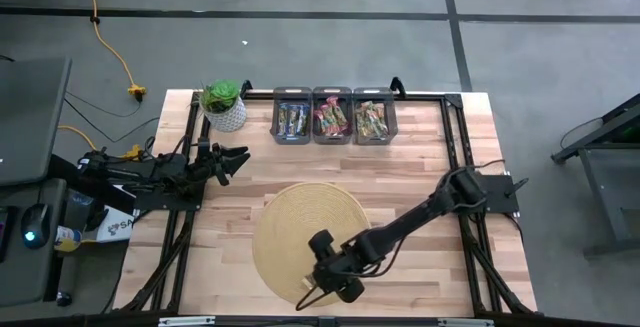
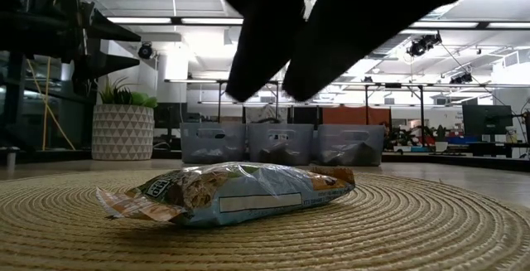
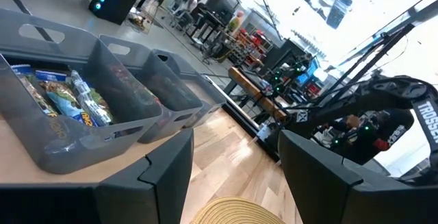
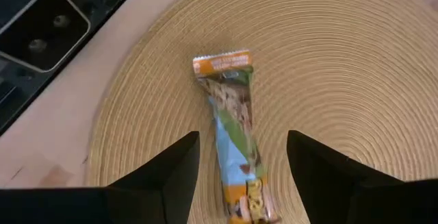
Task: Pick and place Granola Bars by type
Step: Put the yellow granola bar into the right black bin
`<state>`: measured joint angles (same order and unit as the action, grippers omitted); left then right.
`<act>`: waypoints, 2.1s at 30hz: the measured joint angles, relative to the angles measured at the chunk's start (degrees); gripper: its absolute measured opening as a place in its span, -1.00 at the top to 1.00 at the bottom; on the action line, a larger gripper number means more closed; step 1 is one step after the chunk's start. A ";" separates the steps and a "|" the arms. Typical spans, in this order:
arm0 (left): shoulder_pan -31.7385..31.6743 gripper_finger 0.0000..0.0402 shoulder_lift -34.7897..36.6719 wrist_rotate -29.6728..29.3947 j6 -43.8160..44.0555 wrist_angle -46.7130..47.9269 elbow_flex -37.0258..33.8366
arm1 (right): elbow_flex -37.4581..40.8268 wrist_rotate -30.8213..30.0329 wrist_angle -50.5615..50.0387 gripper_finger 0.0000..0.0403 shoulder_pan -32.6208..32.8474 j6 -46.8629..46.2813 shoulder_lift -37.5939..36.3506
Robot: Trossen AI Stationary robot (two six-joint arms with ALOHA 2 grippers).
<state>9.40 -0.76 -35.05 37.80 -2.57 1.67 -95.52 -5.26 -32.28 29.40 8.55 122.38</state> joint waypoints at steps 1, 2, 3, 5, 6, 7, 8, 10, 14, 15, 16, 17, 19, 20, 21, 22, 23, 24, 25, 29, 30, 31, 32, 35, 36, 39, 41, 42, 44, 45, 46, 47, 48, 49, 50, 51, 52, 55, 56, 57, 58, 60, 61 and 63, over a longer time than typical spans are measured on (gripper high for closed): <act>0.01 -0.05 -0.01 0.00 0.00 0.02 0.00 | -0.44 0.35 -0.13 -0.01 -0.15 -0.12 0.59; 0.01 -0.05 -0.01 0.00 0.00 0.02 0.00 | -0.71 1.13 -0.31 -0.01 -0.27 -0.27 1.05; 0.01 -0.05 0.01 0.00 0.00 0.04 0.00 | -0.96 1.83 -0.65 -0.01 -0.46 -0.38 1.52; -0.01 -0.05 -0.01 0.02 0.00 0.04 0.00 | -0.96 2.77 -1.03 -0.01 -0.59 -0.38 2.30; 0.00 -0.05 0.00 0.02 0.00 0.04 0.00 | -0.96 2.70 -1.22 -0.01 -0.65 -0.30 2.61; -0.01 -0.05 0.01 0.02 0.00 0.04 0.00 | -0.96 2.75 -1.45 -0.01 -0.75 0.15 2.80; 0.01 -0.05 0.00 0.02 0.00 0.05 0.00 | -0.96 2.74 -1.45 -0.01 -0.82 0.52 3.02; 0.00 -0.05 0.00 0.02 0.00 0.03 0.00 | -0.96 2.74 -1.33 -0.01 -1.10 0.60 3.23; 0.00 -0.05 -0.01 0.04 0.00 0.04 0.00 | -0.96 2.63 -1.22 -0.01 -1.85 0.81 3.33; -0.01 -0.05 -0.01 0.04 0.00 0.04 0.00 | -0.96 2.67 -1.01 -0.01 -2.08 0.82 3.33; 0.01 -0.05 -0.01 0.04 0.00 0.04 0.00 | -0.96 3.07 -0.82 -0.01 -2.22 0.93 3.33; 0.01 -0.05 -0.01 0.04 0.00 0.04 0.00 | -0.91 3.89 -0.55 -0.01 -2.44 1.41 3.33; 0.01 -0.05 0.00 0.04 0.00 0.04 0.00 | -0.37 5.21 0.95 -0.01 -2.53 2.76 3.45; 0.01 -0.05 0.00 0.07 0.00 0.04 0.00 | -0.30 5.47 0.87 -0.01 -2.50 3.17 3.54; 0.01 -0.05 -0.01 0.07 0.00 0.07 0.00 | -0.22 5.65 0.58 -0.01 -2.44 3.42 3.78; 0.01 -0.05 0.01 0.07 0.00 0.07 0.00 | -0.22 5.80 0.89 -0.01 -2.42 3.46 4.08; -0.01 -0.05 0.01 0.08 0.00 0.04 0.00 | -0.22 5.92 1.10 -0.01 -2.40 3.45 4.26; 0.01 -0.05 -0.01 0.09 0.00 0.02 0.00 | -0.20 6.11 0.91 -0.01 -2.36 3.44 4.31; -0.01 -0.05 0.01 0.09 0.00 0.02 0.00 | -0.20 6.04 0.98 -0.01 -2.37 3.49 4.44; 0.00 -0.05 -0.01 0.10 0.00 0.04 0.00 | -0.20 5.60 1.52 -0.01 -2.53 3.04 5.12; -0.01 -0.05 -0.01 0.08 0.00 0.04 0.00 | -0.20 5.60 2.32 -0.01 -2.71 2.89 5.37; 0.00 -0.05 -0.01 0.07 0.00 0.04 0.00 | -0.20 5.67 2.54 -0.01 -2.79 2.76 5.49; 0.01 -0.05 -0.01 0.06 0.00 0.07 0.00 | -0.20 5.85 2.18 -0.01 -2.81 2.68 5.59; 0.00 -0.05 -0.01 0.04 0.00 0.00 0.00 | -0.20 7.01 2.98 -0.01 -2.84 2.47 6.21; 0.01 -0.05 0.00 0.06 0.00 0.03 0.00 | -0.20 7.17 2.73 -0.01 -2.81 2.44 6.44; 0.01 -0.05 -0.01 0.06 0.00 0.05 0.00 | -0.20 7.42 3.65 -0.01 -2.81 1.63 6.74; 0.01 -0.05 0.00 0.06 0.00 0.04 0.00 | -0.20 8.11 3.66 0.00 -2.81 0.77 6.74; -0.01 -0.05 0.00 0.03 0.00 0.02 0.00 | -0.20 8.19 3.67 0.02 -2.84 0.55 6.80; 0.01 -0.05 -0.01 0.04 0.00 0.04 0.00 | -0.20 8.37 3.68 0.06 -2.84 0.40 6.85; 0.01 -0.05 -0.01 0.02 0.00 0.04 0.00 | -0.20 8.56 3.66 0.09 -2.81 0.38 6.85; 0.00 -0.05 0.00 0.04 0.00 0.06 0.00 | -0.20 8.73 3.66 0.12 -2.82 0.38 6.85; 0.01 -0.05 0.01 0.07 0.00 0.07 0.00 | -0.20 8.79 3.66 0.15 -2.84 0.37 6.93; -0.01 -0.05 -0.01 0.04 0.00 0.04 0.00 | -0.21 8.79 3.66 0.19 -2.84 0.38 6.96; 0.01 -0.05 -0.01 0.03 0.00 0.06 0.00 | -0.22 8.79 3.66 0.22 -2.84 0.38 6.96; 0.00 -0.05 0.00 0.02 0.00 0.07 0.00 | -0.22 8.82 3.66 0.25 -2.84 0.38 6.96; 0.00 -0.05 -0.01 0.02 0.00 0.04 0.00 | -0.22 8.81 3.66 0.28 -2.83 0.39 6.98; 0.00 -0.05 -0.01 0.02 0.00 0.05 0.00 | -0.22 8.79 3.66 0.31 -2.84 0.40 6.98; 0.00 -0.05 0.00 0.00 0.00 0.07 0.00 | -0.22 8.38 3.66 0.39 -2.83 0.42 7.00; -0.01 -0.05 -0.01 0.00 0.00 0.07 0.00 | -0.22 8.31 3.66 0.41 -2.81 0.42 7.00; 0.01 -0.05 -0.01 0.00 0.00 0.07 0.00 | -0.22 8.27 3.68 0.43 -2.81 0.42 7.00; 0.00 -0.05 0.00 0.00 0.00 0.07 0.00 | -0.22 8.25 3.68 0.45 -2.81 0.42 7.00; 0.01 -0.05 -0.01 0.00 0.00 0.07 0.00 | -0.22 8.19 3.79 0.48 -2.81 0.42 7.02; 0.00 -0.05 -0.01 0.00 0.00 0.07 0.00 | -0.22 8.18 3.86 0.50 -2.83 0.42 7.02; -0.01 -0.05 -0.01 -0.02 0.00 0.07 0.00 | -0.55 7.72 3.78 0.54 -2.81 0.42 7.08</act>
<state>9.39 -0.78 -35.06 37.80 -2.50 1.67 -96.07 2.46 -28.50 26.59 8.97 129.46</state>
